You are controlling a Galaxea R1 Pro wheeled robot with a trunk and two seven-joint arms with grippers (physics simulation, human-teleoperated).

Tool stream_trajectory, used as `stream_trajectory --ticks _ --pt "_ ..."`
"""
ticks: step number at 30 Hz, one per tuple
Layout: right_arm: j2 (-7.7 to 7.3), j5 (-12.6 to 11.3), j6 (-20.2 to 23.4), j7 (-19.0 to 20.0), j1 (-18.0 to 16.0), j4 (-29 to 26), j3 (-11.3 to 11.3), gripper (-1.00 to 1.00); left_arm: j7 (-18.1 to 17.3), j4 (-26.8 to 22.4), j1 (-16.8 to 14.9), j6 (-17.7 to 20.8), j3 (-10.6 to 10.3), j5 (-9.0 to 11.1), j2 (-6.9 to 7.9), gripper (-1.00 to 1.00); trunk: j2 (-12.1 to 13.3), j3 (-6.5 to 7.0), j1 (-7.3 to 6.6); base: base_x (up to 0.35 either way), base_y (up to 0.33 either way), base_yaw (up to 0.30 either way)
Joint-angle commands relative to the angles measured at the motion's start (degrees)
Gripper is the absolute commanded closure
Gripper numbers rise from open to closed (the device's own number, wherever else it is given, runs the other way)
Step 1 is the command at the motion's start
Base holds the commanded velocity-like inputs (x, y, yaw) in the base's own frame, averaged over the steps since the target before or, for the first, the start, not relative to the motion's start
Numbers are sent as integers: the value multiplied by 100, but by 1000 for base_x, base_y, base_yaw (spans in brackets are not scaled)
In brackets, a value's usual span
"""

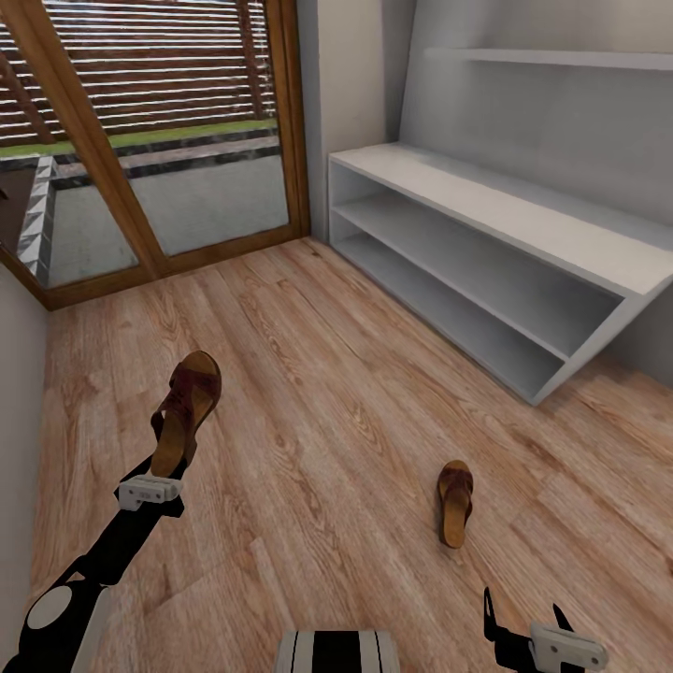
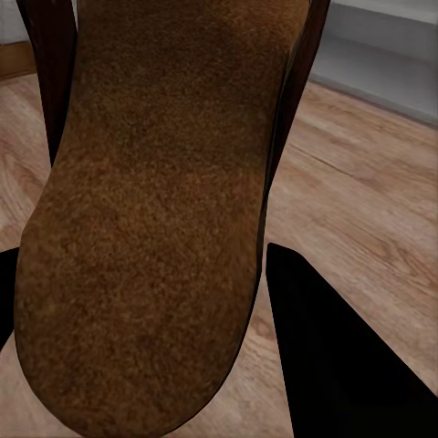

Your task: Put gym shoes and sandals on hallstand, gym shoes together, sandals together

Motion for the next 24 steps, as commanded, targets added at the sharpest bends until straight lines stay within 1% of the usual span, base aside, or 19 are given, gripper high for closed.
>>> stream_trajectory --ticks 1,11,13,15,16,18,20,21,22,23,24 --pt "0 0 0 0 0 0 0 -100 1 0 0 -8 0 -17 -1 100 0 0 0 -3 2 0" --pt "-2 -6 10 1 -16 21 -4 -100 -1 0 0 -8 0 -17 0 100 0 0 0 -1 1 0" --pt "-9 -10 24 2 -102 142 -8 -100 -1 0 0 -8 0 -17 0 100 0 0 0 0 0 0" --pt "-17 -13 45 3 -343 401 -14 -100 -1 0 0 -8 0 -17 1 100 0 0 0 0 0 0" --pt "-17 -13 45 3 -343 401 -14 -100 -1 0 0 -8 0 -17 1 100 0 0 0 0 0 0" --pt "-32 -15 103 5 -742 791 -23 -100 0 0 0 -8 0 -17 2 100 0 0 0 0 0 0" --pt "-52 -19 216 6 -1215 1296 -36 -100 -1 0 0 -8 3 -17 5 100 0 0 0 0 0 0" --pt "-78 -19 366 4 -1878 1996 -50 -100 3 0 0 -8 8 -17 12 100 0 0 0 0 0 0" --pt "-78 -19 366 4 -1878 1996 -50 -100 3 0 0 -8 8 -17 12 100 0 0 0 0 0 0" --pt "-84 -19 404 5 -2049 2156 -53 -100 2 0 0 -8 10 -17 14 100 0 0 0 0 0 0" --pt "-90 -19 458 6 -2297 2378 -57 -100 4 0 0 -8 13 -17 17 100 0 0 0 0 0 0"
